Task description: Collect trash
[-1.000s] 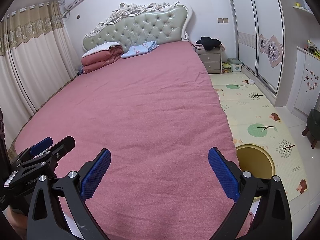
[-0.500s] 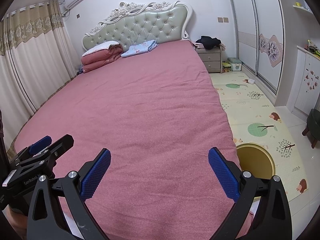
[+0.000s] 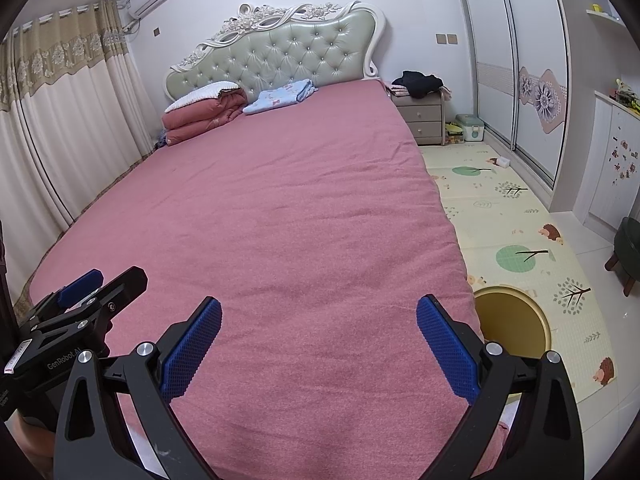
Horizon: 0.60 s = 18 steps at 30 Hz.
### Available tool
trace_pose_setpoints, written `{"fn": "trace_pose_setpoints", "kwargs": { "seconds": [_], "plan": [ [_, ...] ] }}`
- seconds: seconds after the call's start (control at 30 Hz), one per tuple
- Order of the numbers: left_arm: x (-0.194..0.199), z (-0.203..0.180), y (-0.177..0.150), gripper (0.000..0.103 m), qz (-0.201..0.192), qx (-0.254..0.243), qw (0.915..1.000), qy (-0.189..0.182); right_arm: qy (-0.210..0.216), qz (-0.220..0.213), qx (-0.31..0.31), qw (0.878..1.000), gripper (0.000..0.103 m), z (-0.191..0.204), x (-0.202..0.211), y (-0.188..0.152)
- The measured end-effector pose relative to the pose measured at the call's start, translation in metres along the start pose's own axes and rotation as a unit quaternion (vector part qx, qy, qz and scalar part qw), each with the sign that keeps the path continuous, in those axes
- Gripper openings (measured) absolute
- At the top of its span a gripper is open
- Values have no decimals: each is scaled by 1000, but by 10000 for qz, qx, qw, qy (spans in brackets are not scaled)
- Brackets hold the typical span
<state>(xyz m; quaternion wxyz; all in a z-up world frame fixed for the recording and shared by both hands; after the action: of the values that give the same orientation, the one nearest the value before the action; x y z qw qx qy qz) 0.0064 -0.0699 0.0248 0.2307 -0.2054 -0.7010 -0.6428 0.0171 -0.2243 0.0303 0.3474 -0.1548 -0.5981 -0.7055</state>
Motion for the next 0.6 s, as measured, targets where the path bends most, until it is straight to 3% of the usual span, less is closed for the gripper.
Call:
{"fn": "trace_pose_setpoints", "kwargs": {
  "seconds": [0.2,0.6],
  "plan": [
    [5,3,4,99,-209,89,9997,23,-4,3,-22,10000,94,0,0,0],
    [6,2,9,99,-210,-89,9997,122,-6,2,-14,10000,94,0,0,0]
  ]
}}
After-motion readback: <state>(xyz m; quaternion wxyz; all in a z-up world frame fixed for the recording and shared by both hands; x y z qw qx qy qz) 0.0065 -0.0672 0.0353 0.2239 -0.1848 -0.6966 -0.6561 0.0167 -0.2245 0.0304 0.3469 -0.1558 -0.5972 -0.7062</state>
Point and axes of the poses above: each gripper's, at about its wrist camera, not at the fingertips, and x roughly against the way its jaws point, z to its left, y to its top, the point moved 8 cm from there along -x, roughly the way its jaws point, and after that the axes turned 2 degrees about y, right-handed, at the moved point
